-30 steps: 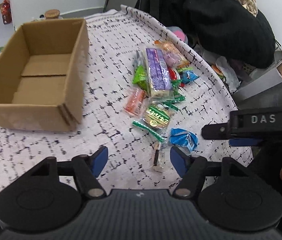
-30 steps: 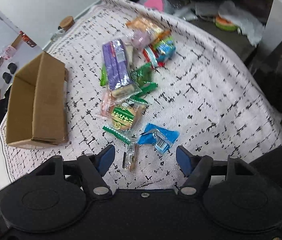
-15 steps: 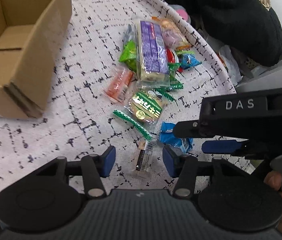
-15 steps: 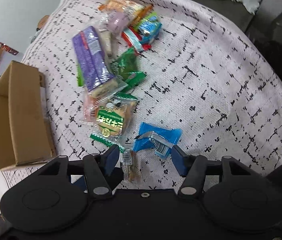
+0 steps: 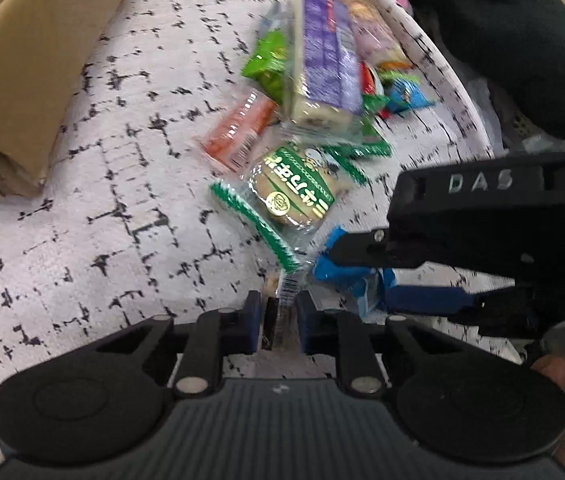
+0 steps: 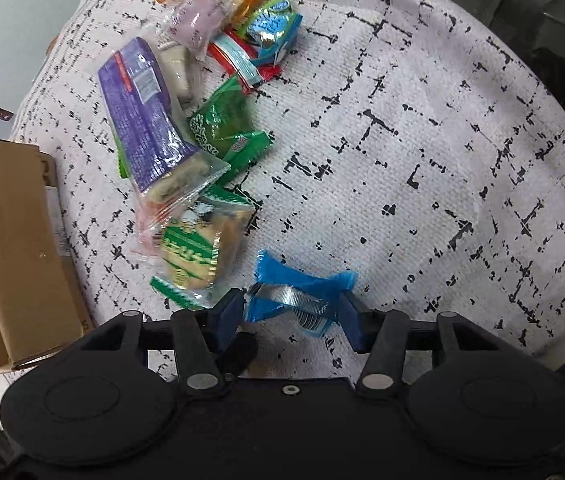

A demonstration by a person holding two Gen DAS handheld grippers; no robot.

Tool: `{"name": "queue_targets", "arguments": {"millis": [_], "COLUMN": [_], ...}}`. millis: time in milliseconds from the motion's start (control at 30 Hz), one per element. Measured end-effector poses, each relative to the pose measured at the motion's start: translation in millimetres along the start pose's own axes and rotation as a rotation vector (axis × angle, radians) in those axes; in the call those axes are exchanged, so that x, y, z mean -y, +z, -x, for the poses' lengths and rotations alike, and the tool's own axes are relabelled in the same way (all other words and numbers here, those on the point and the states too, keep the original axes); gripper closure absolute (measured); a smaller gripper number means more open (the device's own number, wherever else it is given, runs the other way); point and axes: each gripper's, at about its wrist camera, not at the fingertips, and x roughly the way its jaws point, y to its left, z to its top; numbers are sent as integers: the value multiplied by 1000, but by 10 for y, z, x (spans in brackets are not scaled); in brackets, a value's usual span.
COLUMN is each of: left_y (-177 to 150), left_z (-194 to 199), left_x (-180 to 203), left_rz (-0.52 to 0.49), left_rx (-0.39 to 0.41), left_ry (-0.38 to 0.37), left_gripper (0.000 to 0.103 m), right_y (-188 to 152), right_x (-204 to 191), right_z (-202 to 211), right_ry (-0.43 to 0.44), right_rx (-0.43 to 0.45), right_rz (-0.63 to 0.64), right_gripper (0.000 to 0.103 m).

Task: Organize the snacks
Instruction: 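Grasp the small bar with the left tool while the right tool grasps the blue candy, then carry the small bar and blue candy over the cardboard box with both tools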

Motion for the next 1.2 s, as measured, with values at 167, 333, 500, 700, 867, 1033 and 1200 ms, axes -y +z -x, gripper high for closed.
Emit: {"name": "queue_targets", "arguments": {"millis": [167,333,500,700,867,1033,1200], "left_y": [21,33,8,-20,-32,10,53], "left_z": [89,165,215,303,463,635,768], "left_x": [-7,-48,-128,-100,-76,-93,-71], "left_rz": [4,5,20,11,1,0,-13], "left_rx": [28,53,58,68,99,135,165], "left_ry": [10,36,56,64,73,93,110], "left_gripper": [88,88,88,88,88,96,97], "right_y": [14,-6,-40,-92,-91,-68,-88], "right_x": [-63,-189,-250,-329,-359,-361,-293], "right_z": [-100,-172,-211,-193,-21,122,233], "right_ry": [-21,-32,-46,-4,75,115,146], "right_rx": [-4,-8,0,23,77,121,146], "right_rz": [6,60,92,103,121,132,128], "right_gripper": [49,42,62,71,71,71,71]}}
